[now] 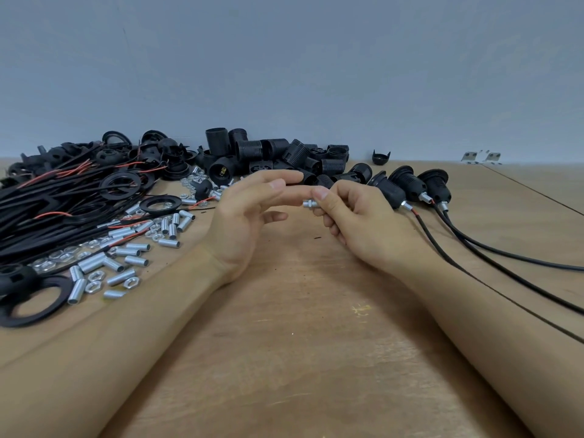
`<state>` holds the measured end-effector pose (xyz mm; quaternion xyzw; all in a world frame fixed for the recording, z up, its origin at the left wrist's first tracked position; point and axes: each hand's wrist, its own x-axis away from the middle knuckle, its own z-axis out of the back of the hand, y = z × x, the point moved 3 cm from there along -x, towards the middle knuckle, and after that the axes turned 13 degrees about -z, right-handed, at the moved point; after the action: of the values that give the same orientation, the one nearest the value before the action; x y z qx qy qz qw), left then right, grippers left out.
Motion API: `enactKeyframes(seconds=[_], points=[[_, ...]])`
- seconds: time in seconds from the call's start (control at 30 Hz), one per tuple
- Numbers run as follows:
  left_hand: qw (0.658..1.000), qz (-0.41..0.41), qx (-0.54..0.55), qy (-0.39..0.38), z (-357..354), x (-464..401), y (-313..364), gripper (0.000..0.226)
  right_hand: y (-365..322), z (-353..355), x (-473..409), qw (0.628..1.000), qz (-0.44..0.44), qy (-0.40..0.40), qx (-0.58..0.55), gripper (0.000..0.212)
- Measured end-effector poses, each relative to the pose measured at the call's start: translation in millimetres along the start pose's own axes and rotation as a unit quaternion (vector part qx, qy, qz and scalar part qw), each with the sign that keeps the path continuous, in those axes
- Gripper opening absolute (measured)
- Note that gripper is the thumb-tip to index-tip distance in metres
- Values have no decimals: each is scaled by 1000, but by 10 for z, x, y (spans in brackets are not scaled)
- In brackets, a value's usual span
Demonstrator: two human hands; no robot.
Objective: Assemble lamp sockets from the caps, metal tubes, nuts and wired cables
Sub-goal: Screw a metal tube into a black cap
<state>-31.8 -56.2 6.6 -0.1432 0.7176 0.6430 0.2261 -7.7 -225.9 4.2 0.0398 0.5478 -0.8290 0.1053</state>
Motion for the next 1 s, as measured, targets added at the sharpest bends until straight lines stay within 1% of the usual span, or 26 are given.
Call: enactKeyframes(seconds=[0.1, 0.17, 0.23, 0.27, 0.33, 0.37, 0.4, 0.43, 0.47, 0.5, 0.53, 0.57, 0.6, 0.63, 0.67, 0.73, 0.77, 0.8, 0.87, 0.93, 1.0], points=[[999, -4, -45, 27, 33, -28, -2, 36, 23, -8, -2, 1000, -9, 2, -11, 37], [997, 5, -70, 7, 15, -20, -31, 39, 28, -5, -6, 1000, -11, -1, -8, 38], [997, 12, -69, -25, -17, -1, -45, 41, 28, -8, 1, 1000, -8, -5, 1, 38], [997, 9, -65, -30, -21, -1, -36, 39, 29, -11, 4, 1000, -6, -6, 8, 37], [998, -2, -62, -19, 4, -19, -10, 34, 35, -11, 4, 1000, -6, -2, 18, 36], [997, -14, -79, -3, 36, -31, -4, 28, 41, -9, 0, 1000, -8, 1, 19, 36], [991, -38, -131, 18, 101, -46, -6, 21, 44, -6, -5, 1000, -11, 5, 20, 36], [969, -71, -234, 38, 194, -70, -13, 15, 47, 1, -10, 1000, -14, 8, 21, 37], [921, -106, -372, 51, 290, -95, -7, 15, 49, 8, -14, 1000, -16, 12, 23, 37], [855, -127, -501, 49, 377, -119, -6, 21, 51, 13, -16, 999, -18, 14, 25, 36], [799, -116, -588, 48, 487, -153, -32, 31, 54, 15, -14, 999, -18, 15, 27, 36], [772, -73, -629, 51, 604, -185, -65, 43, 55, 13, -11, 999, -19, 15, 30, 36], [764, -24, -642, 58, 710, -207, -83, 51, 54, 12, -7, 999, -18, 15, 32, 36], [762, 14, -644, 65, 794, -220, -99, 53, 52, 9, -4, 999, -16, 14, 35, 35], [757, 29, -649, 67, 846, -229, -103, 50, 48, 5, 1, 999, -14, 12, 38, 35], [753, 6, -654, 76, 895, -240, -90, 34, 39, 0, 11, 999, -13, 8, 40, 33], [756, -10, -649, 85, 901, -245, -76, 28, 40, 0, 12, 999, -15, 8, 39, 32], [766, -16, -636, 92, 906, -250, -75, 25, 42, 0, 11, 999, -16, 10, 36, 31], [795, 0, -598, 100, 921, -249, -110, 24, 44, 7, 11, 999, -17, 15, 33, 30], [822, 11, -557, 119, 938, -245, -123, 27, 36, 13, 14, 999, -16, 15, 32, 30], [841, 9, -529, 112, 931, -254, -112, 34, 29, 19, 14, 999, -16, 17, 34, 29]])
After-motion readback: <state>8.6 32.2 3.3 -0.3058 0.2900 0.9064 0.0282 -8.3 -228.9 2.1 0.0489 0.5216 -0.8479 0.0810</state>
